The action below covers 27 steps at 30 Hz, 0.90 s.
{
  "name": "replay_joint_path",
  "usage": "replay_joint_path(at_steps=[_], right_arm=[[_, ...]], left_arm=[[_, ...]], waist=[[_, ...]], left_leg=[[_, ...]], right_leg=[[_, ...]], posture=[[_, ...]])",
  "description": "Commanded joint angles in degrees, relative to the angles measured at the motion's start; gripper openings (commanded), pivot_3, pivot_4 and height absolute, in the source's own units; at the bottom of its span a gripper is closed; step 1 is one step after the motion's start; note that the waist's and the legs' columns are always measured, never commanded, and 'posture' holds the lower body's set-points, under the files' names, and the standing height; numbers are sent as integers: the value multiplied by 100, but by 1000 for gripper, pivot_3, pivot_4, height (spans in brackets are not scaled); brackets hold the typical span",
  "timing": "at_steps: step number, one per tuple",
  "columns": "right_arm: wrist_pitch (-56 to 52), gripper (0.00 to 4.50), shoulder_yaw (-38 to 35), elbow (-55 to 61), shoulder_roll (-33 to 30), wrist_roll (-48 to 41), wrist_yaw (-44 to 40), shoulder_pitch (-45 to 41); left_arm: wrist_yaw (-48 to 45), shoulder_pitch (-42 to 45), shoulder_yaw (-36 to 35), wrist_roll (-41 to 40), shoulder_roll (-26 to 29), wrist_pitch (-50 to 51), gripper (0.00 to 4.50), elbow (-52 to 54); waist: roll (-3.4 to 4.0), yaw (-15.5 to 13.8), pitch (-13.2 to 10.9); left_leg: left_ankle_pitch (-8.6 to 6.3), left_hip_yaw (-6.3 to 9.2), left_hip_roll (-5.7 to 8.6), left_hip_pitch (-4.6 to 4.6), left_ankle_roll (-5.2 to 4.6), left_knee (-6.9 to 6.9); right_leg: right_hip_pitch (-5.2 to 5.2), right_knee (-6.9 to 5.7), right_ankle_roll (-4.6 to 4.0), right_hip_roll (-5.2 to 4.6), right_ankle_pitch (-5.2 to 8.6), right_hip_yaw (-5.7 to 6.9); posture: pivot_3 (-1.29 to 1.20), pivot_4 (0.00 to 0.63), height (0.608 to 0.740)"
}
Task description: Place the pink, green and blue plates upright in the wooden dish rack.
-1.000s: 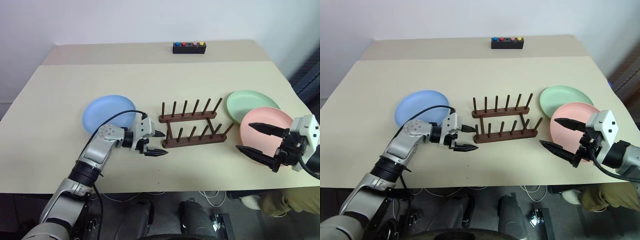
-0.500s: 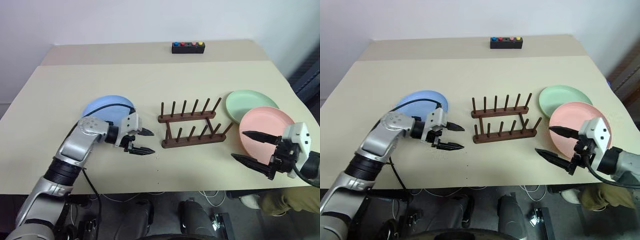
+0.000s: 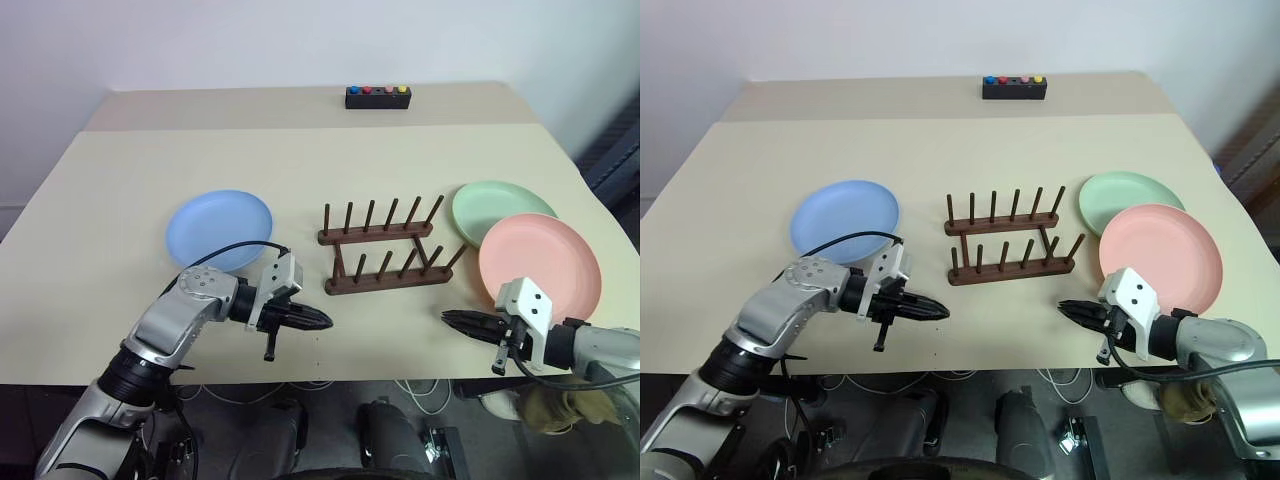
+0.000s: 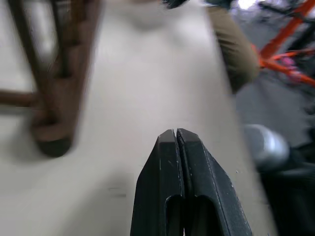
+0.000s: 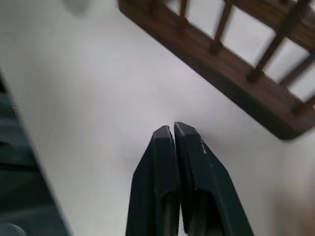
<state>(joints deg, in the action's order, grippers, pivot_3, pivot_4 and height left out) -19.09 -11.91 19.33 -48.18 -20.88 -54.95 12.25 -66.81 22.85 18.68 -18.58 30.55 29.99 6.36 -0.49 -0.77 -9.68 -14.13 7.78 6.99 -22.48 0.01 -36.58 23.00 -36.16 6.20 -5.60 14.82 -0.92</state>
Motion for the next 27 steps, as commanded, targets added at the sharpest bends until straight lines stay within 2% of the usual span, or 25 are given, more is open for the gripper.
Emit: replay_joint_path(at_steps=[1, 9, 18, 22, 27], right_arm=[[398, 75, 243, -242, 75, 489, 253, -251], [743, 75, 963, -1360, 460, 1338, 825, -1306], [1377, 75, 1386, -3044, 873, 1977, 1298, -2842], [1670, 75, 1527, -3733, 1089, 2097, 1299, -3455], [2037, 75, 1579, -4424, 1170, 2258, 1366, -3944]], left_arm=[[365, 182, 129, 233, -330, -156, 0, -213], [899, 655, 304, 929, -955, -1068, 0, -1261], [1032, 1547, 41, 1271, -1189, -1981, 0, -2938], [1273, 2315, -119, 1505, -1369, -2752, 0, -4313], [1304, 2913, -264, 1615, -1601, -3305, 0, -5383]], waist=[[-1, -1, 0], [-1, 12, 0], [-1, 13, 0], [-3, 12, -1], [-2, 24, -1]], left_leg=[[0, 0, 0, -1, 0, 1], [2, 0, 1, 2, 2, 1], [3, 1, 2, 5, 2, -39], [4, 2, 3, 4, 2, -41], [4, 3, 6, 2, 3, -42]], right_leg=[[1, 0, 9, 1, -5, 0], [5, -5, 16, 4, -10, 0], [-13, -8, 19, 15, -30, 2], [-7, -8, 37, 26, -44, 0], [-3, -8, 38, 32, -51, -5]], posture=[[0, 150, 740], [0, 150, 740], [0, 150, 740], [0, 150, 740], [0, 150, 740]])
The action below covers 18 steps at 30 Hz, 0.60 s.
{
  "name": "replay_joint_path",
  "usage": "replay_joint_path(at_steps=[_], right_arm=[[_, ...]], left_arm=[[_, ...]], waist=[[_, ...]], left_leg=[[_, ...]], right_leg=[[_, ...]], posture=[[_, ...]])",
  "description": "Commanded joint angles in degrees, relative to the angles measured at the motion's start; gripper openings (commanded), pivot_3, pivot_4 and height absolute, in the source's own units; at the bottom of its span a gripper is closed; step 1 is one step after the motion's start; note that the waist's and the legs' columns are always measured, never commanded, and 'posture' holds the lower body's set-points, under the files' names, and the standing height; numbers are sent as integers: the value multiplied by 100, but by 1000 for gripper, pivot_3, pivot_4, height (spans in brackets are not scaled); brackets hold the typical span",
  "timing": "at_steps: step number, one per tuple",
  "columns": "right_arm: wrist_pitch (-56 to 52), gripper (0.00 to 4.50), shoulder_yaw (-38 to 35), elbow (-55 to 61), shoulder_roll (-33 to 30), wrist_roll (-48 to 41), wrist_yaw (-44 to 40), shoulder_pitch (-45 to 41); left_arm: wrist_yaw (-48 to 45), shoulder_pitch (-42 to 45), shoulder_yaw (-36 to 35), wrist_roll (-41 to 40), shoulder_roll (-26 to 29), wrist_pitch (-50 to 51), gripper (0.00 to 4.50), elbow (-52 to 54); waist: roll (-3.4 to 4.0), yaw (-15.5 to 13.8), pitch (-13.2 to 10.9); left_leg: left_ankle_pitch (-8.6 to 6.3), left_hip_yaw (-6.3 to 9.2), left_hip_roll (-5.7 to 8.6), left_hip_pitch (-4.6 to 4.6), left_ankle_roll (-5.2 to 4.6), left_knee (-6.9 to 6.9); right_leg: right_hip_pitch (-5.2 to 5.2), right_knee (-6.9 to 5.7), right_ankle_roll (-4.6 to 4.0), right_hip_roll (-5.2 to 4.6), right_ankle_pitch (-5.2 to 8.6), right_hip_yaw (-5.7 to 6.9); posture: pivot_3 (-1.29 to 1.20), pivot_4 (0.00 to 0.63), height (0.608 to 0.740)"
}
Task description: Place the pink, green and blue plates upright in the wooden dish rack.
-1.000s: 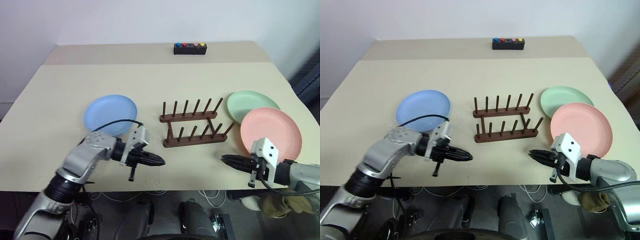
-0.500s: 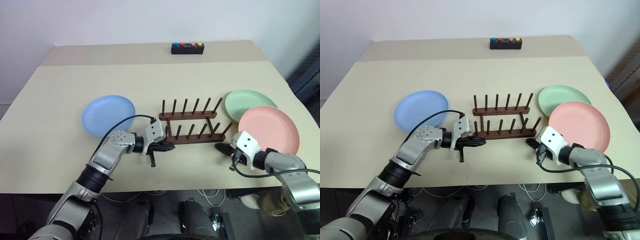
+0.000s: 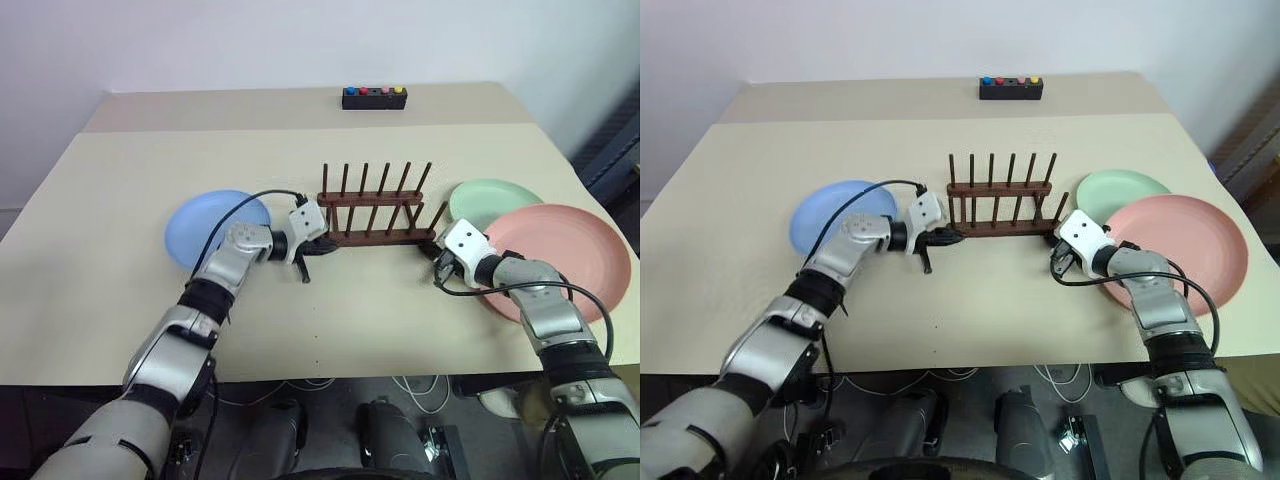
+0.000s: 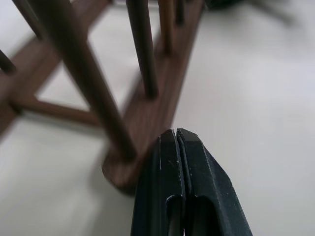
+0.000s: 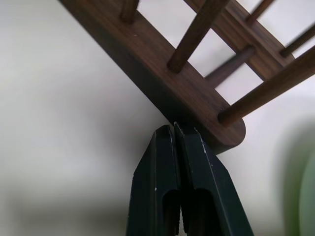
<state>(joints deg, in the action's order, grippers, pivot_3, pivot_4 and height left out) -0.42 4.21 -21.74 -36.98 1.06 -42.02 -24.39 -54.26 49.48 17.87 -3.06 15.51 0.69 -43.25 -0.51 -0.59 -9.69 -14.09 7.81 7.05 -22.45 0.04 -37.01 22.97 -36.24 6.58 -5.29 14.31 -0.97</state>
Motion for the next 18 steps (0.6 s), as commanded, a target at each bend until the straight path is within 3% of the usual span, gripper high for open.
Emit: replay_joint_path(at_steps=[1, 9, 18], right_arm=[[225, 75, -18, -419, 65, 93, 86, -361], [422, 75, -44, -554, 63, 120, -6, -472], [-44, 75, -239, 395, -64, -321, -499, -38]], left_arm=[[76, 321, -212, 103, -129, -482, 0, -579], [-197, 280, -339, 82, -261, -664, 0, -633], [-55, 272, -475, 195, -157, -723, 0, -660]], waist=[[0, 9, 0], [0, 21, 0], [0, 31, 0]], left_leg=[[0, -1, 1, 0, -1, 1], [0, -1, 1, -12, 0, 13], [-1, -1, 1, -12, -1, 11]], right_leg=[[1, 1, 1, 0, -1, -2], [22, -4, 2, 2, -2, -7], [23, -6, 4, 3, -3, -8]], posture=[[0, 150, 740], [0, 150, 740], [0, 150, 740]])
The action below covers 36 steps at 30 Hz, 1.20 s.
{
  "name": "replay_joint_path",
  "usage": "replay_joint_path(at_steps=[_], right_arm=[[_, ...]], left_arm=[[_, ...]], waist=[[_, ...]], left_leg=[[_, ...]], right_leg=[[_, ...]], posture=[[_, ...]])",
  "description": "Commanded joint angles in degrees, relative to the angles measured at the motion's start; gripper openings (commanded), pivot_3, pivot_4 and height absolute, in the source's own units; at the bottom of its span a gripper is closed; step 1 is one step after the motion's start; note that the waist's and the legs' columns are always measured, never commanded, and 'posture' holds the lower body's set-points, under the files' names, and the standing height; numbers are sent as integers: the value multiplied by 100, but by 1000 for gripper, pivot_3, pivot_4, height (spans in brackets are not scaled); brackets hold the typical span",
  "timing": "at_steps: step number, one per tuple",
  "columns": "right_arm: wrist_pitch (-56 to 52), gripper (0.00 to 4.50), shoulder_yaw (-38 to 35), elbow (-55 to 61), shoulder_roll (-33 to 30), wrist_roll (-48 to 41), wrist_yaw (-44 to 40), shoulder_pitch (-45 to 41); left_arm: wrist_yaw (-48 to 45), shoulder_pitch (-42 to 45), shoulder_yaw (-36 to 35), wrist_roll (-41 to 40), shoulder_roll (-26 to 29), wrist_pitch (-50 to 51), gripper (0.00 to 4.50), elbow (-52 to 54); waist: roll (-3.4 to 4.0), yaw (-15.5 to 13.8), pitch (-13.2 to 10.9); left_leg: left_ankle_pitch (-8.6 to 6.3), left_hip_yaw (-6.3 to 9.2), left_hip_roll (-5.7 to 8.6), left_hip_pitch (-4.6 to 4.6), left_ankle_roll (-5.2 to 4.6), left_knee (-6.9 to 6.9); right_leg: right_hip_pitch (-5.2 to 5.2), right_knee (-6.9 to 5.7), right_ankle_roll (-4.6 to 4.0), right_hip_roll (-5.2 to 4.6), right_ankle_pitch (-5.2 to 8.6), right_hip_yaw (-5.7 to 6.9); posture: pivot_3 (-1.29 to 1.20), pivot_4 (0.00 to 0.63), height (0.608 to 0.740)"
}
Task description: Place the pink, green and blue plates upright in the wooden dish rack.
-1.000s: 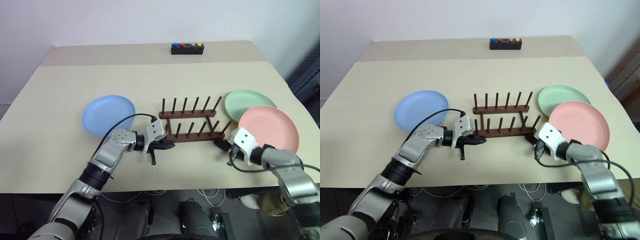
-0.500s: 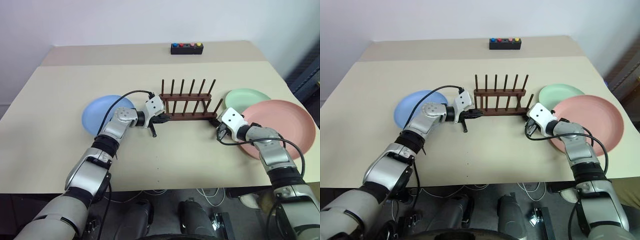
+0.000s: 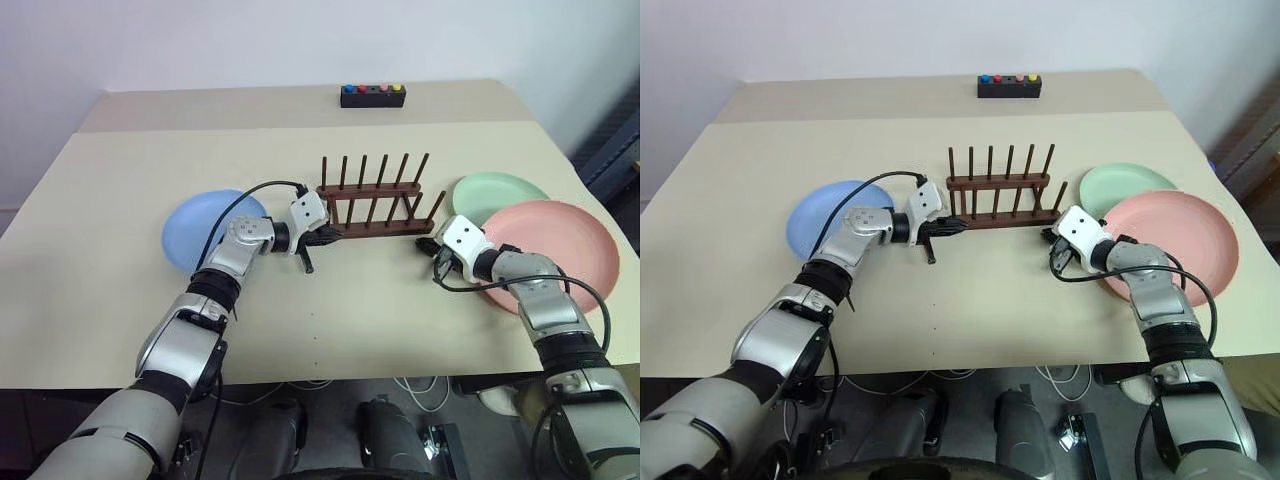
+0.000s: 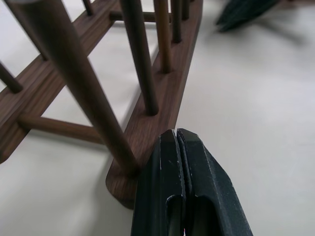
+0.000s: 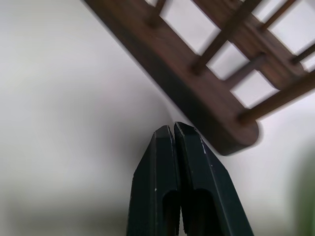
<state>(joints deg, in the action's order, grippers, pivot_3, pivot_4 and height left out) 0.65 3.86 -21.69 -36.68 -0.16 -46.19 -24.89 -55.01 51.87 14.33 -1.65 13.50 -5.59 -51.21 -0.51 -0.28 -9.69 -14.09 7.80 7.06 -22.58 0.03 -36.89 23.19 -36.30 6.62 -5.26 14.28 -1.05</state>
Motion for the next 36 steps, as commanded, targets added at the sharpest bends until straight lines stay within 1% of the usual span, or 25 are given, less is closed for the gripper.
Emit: replay_joint_path(at_steps=[1, 4, 7, 11, 12, 13, 15, 16, 18, 19, 20, 22, 23, 25, 30, 31, 33, 36], right_arm=[[-201, 75, -221, 444, -98, -223, -91, 33], [-412, 75, -270, 768, -105, -340, -141, 151], [-576, 75, -384, 1027, -113, -469, -152, 244], [-1191, 75, -785, 1640, -114, -1210, -400, 411], [-1420, 75, -922, 1835, -127, -1451, -450, 463], [-1659, 23, -1059, 2051, -156, -1694, -502, 521], [-2159, 584, -1439, 2505, -223, -2262, -581, 653], [-2332, 880, -1588, 2672, -256, -2450, -591, 711], [-2824, 1819, -1997, 3005, -388, -2826, -469, 862], [-3019, 2224, -2188, 3176, -483, -2958, -415, 985], [-3164, 2803, -2316, 3308, -554, -3058, -369, 1078], [-3605, 3782, -2578, 3747, -837, -3276, -432, 1539], [-3742, 4372, -2743, 3952, -972, -3341, -462, 1780], [-3888, 4372, -3021, 4196, -1159, -3422, -450, 2091], [-4196, 4372, -3766, 4525, -1484, -3390, -286, 2651], [-4288, 4372, -3959, 4609, -1556, -3377, -314, 2860], [-4408, 4372, -4252, 4605, -1641, -3211, -276, 3280], [-4319, 4372, -4173, 4717, -1682, -2705, -372, 4344]], left_arm=[[32, 30, -125, 62, 46, -101, 0, 136], [44, -7, -196, 12, 45, -105, 0, 128], [-69, -146, -185, -18, 41, -40, 0, 381], [-714, -360, -466, -726, 29, 1232, 0, 1179], [-737, -425, -522, -785, 78, 1328, 0, 1398], [-770, -487, -618, -932, 124, 1605, 250, 1666], [-925, -629, -805, -1276, 285, 2091, 891, 2312], [-1030, -694, -872, -1460, 354, 2353, 1354, 2598], [-1348, -896, -962, -1832, 614, 2791, 2369, 3267], [-1453, -989, -979, -1923, 748, 2874, 2793, 3491], [-1510, -1058, -989, -1988, 844, 2946, 3388, 3657], [-1593, -1205, -991, -1950, 1103, 2861, 4372, 3856], [-1731, -1257, -1048, -2074, 1244, 2985, 4500, 3954], [-1930, -1308, -1144, -2314, 1435, 3219, 4500, 4076], [-2397, -1351, -1326, -2738, 1768, 3304, 4500, 4331], [-2435, -1371, -1406, -2773, 1763, 3075, 4500, 4408], [-2740, -1376, -1491, -3023, 1837, 3065, 4500, 4499], [-2856, -1322, -1581, -3200, 1752, 2956, 4500, 4496]], waist=[[0, 1, 0], [0, -5, 0], [0, -2, 0], [1, -4, -1], [1, -4, -1], [1, -3, -1], [1, -5, -1], [1, 0, -1], [3, 3, -1], [4, 1, -1], [4, -11, -1], [5, -39, 0], [5, -52, 0], [5, -51, -1], [8, -49, -3], [7, -48, -3], [8, -62, -3], [6, -84, -2]], left_leg=[[0, 0, 0, 0, 0, -1], [0, 0, 0, 0, 0, -2], [0, 0, 0, 0, 0, 0], [0, 0, 0, -6, 0, 0], [0, 1, -1, -8, 0, -1], [0, 1, -1, -10, -1, -1], [-1, 3, -1, -13, -1, -2], [-1, 4, -2, -13, -1, -2], [-1, 4, -2, -16, -1, 0], [-1, 4, -3, -19, -1, 1], [-2, 4, -3, -21, -2, 1], [-2, 5, -3, -19, -2, 1], [-2, 5, -3, -20, -2, 0], [-2, 9, -3, -22, -2, 0], [-3, 4, -1, -33, -3, -15], [-3, 4, -2, -35, -3, -15], [-3, 5, -4, -37, -3, -13], [-5, 7, -2, -42, -7, -11]], right_leg=[[0, 0, 1, 0, -1, 0], [0, -2, 1, 0, -1, 0], [1, -1, 1, 0, -1, -1], [5, -1, 1, 0, -1, -1], [7, -1, 1, 0, -1, -1], [8, -1, 1, -1, -1, -1], [11, -1, 1, -1, -1, -1], [10, -1, 1, -2, -1, -1], [16, -1, 1, -9, -1, -2], [19, -1, 0, -11, -1, -2], [20, -1, 0, -12, 0, -3], [18, 0, -1, -13, -1, -4], [17, 0, -1, -15, 0, -5], [16, 2, -2, -16, 0, -4], [16, 10, -1, -20, 0, -4], [17, 10, -1, -20, 1, -4], [18, 10, -2, -20, 1, -2], [20, 15, -1, -23, 2, 2]], posture=[[0, 150, 740], [0, 150, 740], [0, 150, 740], [0, 150, 740], [0, 150, 740], [0, 150, 740], [0, 150, 740], [0, 150, 740], [0, 150, 740], [0, 150, 740], [0, 150, 740], [0, 150, 740], [0, 150, 740], [0, 150, 740], [0, 150, 740], [0, 150, 740], [0, 150, 740], [0, 150, 740]])
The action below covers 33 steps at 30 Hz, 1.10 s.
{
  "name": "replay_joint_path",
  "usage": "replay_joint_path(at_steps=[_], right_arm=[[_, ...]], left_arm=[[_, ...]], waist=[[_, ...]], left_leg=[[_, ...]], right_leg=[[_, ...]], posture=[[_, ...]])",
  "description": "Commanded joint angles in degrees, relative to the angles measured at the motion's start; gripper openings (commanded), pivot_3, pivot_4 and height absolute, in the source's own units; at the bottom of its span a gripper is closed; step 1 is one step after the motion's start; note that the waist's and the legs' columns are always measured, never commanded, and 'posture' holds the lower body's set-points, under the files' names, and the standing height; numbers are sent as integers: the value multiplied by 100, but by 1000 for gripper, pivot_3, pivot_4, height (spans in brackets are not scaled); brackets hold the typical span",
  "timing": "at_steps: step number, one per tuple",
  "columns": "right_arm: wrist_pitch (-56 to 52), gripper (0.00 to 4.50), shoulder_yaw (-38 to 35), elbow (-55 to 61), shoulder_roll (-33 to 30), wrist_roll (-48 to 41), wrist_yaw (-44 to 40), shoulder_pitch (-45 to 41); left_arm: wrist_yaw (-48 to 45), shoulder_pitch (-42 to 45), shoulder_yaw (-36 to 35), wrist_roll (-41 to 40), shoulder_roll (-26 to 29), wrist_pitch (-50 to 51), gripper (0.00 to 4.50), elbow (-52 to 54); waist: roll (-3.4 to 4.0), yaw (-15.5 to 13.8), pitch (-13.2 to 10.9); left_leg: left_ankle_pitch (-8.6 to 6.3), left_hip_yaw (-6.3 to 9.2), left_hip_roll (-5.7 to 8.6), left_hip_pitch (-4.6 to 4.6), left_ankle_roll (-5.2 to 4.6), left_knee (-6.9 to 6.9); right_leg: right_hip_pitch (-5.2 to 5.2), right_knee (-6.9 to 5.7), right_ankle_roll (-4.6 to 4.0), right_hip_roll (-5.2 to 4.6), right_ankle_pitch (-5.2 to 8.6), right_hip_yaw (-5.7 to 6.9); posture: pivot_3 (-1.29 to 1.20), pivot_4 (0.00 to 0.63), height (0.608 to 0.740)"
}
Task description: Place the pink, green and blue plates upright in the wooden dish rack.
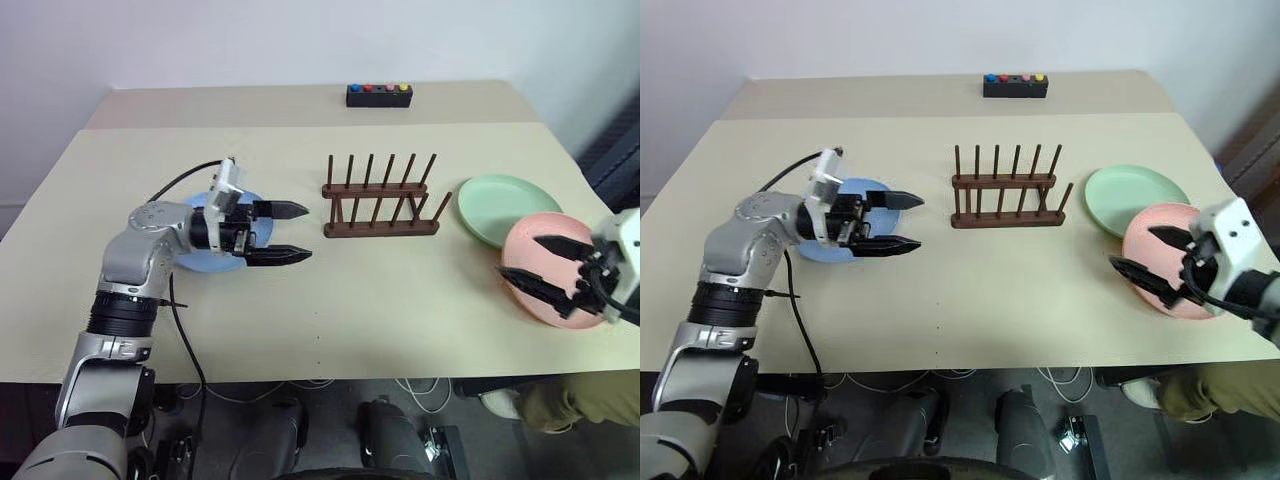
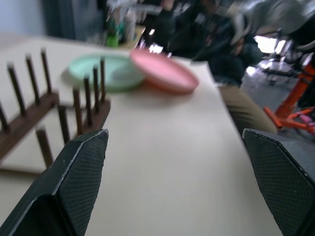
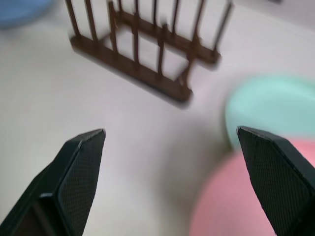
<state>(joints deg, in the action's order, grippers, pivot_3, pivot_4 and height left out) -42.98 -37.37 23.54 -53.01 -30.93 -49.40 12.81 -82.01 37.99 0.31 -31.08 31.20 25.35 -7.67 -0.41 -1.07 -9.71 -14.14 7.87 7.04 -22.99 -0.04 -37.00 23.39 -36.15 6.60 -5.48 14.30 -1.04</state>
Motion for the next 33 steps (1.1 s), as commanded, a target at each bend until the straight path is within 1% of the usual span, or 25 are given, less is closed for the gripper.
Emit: replay_joint_path(at_steps=[1, 5, 9, 12, 15, 16, 18, 20, 21, 25, 28, 33], right_arm=[[69, 4372, 13, 253, -60, 467, -57, 788], [-317, 4372, 205, 164, -140, 603, 201, 957], [-544, 4372, 379, -50, -238, 715, 318, 764], [-596, 4372, 582, -219, -195, 779, 495, 442], [-479, 4372, 1008, -451, -238, 961, 564, 174], [-454, 4148, 1142, -545, -241, 1015, 589, 87], [-403, 3535, 1281, -718, -214, 1079, 617, -61], [-304, 2629, 1380, -836, -246, 1157, 600, -130], [-275, 2056, 1423, -891, -248, 1176, 600, -179], [-201, 16, 1488, -928, -259, 1188, 544, -269], [-305, 16, 1385, -848, -246, 1082, 486, -348], [-587, 16, 987, -627, -455, 838, 265, -475]], left_arm=[[-192, 76, -170, -311, -23, -100, 4500, 141], [-330, 68, -85, -304, -31, -269, 4500, 186], [-378, 83, -52, -255, -17, -364, 4500, 143], [-347, 84, -39, -258, -26, -347, 4500, 152], [-285, -8, -35, -295, -35, -305, 4500, 319], [-277, -52, -39, -312, -20, -281, 4500, 370], [-238, -116, -74, -339, 0, -258, 4500, 437], [-217, -171, -105, -331, 38, -274, 4500, 484], [-196, -195, -116, -321, 46, -286, 4500, 500], [-75, -261, -138, -304, 30, -342, 4500, 556], [100, -256, -167, -223, -33, -495, 4500, 471], [309, -135, -181, -117, -57, -758, 4500, 114]], waist=[[-2, 1, 0], [4, 73, -2], [5, 50, -2], [2, 31, -4], [0, 31, -6], [0, 30, -6], [1, 26, -5], [3, 27, -5], [3, 28, -5], [1, 35, -5], [-10, 32, -5], [-3, 31, -6]], left_leg=[[-1, 1, -1, 0, -2, -1], [-2, -10, 1, -7, -4, -6], [-1, -12, -3, -5, -4, -11], [-1, -10, -4, -6, -5, -11], [-1, -11, -2, -9, -5, -10], [-1, -10, -2, -11, -6, -9], [-1, -10, -2, -16, -6, -8], [-1, -10, -1, -16, -7, -5], [-1, -10, -1, -16, -7, -4], [-1, -9, -1, -15, -7, -10], [-2, -9, -2, -5, -6, -16], [-1, -7, -2, -6, -6, -14]], right_leg=[[-1, 1, 0, 1, 0, 2], [8, 3, 0, -2, -1, -8], [6, 1, -10, 2, 0, -12], [5, 2, -10, 3, 0, -9], [5, 7, -2, 1, 0, -9], [8, 7, -1, 1, 0, -8], [12, 7, 0, 0, -1, -7], [15, 7, 0, -1, -1, -7], [16, 5, 0, 0, -1, -7], [11, 5, 0, 1, -1, -6], [-3, 6, -4, 2, -1, -6], [2, 5, -2, 2, -1, -6]], posture=[[0, 150, 740], [0, 150, 740], [0, 150, 740], [0, 150, 740], [0, 150, 740], [0, 150, 740], [0, 150, 740], [0, 150, 740], [0, 150, 740], [0, 150, 740], [0, 150, 740], [0, 150, 740]])
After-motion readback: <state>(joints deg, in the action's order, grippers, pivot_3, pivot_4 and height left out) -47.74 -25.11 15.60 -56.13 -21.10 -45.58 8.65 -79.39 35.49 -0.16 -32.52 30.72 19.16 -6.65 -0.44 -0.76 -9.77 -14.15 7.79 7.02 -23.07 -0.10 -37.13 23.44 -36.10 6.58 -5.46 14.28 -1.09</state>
